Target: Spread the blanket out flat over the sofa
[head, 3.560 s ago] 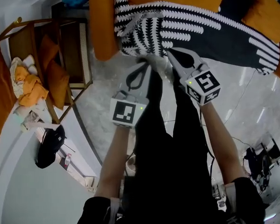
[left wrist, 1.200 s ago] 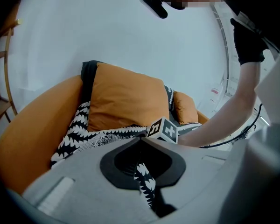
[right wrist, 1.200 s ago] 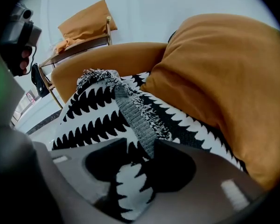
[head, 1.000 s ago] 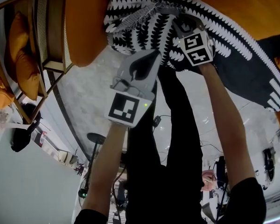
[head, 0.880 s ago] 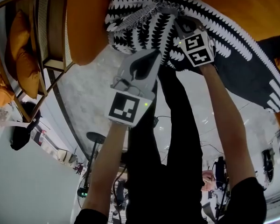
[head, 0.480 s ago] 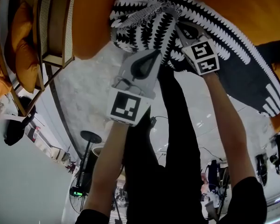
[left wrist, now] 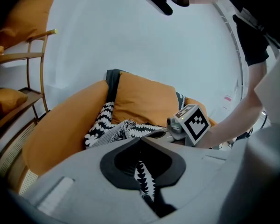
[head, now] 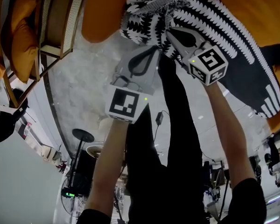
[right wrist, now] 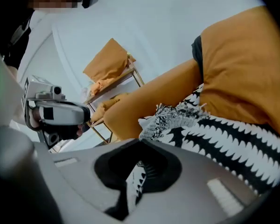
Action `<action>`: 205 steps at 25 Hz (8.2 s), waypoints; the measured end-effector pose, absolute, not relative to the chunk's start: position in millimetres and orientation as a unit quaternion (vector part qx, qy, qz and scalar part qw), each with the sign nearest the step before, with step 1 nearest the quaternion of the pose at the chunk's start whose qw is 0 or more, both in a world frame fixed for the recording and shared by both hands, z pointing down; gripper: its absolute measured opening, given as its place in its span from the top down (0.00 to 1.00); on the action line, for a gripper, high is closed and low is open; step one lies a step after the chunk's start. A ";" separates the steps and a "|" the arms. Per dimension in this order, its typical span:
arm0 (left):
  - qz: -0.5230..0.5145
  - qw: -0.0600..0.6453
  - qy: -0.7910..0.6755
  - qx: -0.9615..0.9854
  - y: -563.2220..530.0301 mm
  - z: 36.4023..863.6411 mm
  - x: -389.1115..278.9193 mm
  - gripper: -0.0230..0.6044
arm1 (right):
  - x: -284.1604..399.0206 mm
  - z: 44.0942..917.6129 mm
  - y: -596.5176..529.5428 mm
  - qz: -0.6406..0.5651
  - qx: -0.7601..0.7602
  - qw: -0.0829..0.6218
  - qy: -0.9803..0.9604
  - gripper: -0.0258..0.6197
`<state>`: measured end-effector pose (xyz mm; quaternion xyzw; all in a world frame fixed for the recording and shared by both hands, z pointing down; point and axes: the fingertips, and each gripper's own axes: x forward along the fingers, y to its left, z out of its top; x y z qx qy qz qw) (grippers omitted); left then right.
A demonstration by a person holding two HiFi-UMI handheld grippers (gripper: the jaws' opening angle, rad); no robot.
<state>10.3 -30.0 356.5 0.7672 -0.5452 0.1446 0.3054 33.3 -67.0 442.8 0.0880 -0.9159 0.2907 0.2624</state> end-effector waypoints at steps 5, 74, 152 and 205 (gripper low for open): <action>0.134 0.292 -0.555 0.767 -5.2 342.6 -15.4 0.95 | 6.6 431.6 -36.3 0.316 0.089 0.246 -0.912 0.94; 0.083 0.145 -0.515 0.841 94.0 584.5 -199.9 0.95 | -181.5 704.0 126.4 0.241 0.156 0.309 -0.907 0.95; 0.089 0.102 -0.495 0.858 84.7 585.8 -173.3 0.95 | -144.1 755.3 150.3 0.219 0.247 0.237 -0.914 0.76; 0.176 0.245 -0.355 0.885 44.0 87.7 111.2 0.95 | 193.2 135.1 43.4 0.284 0.395 0.198 -0.851 0.92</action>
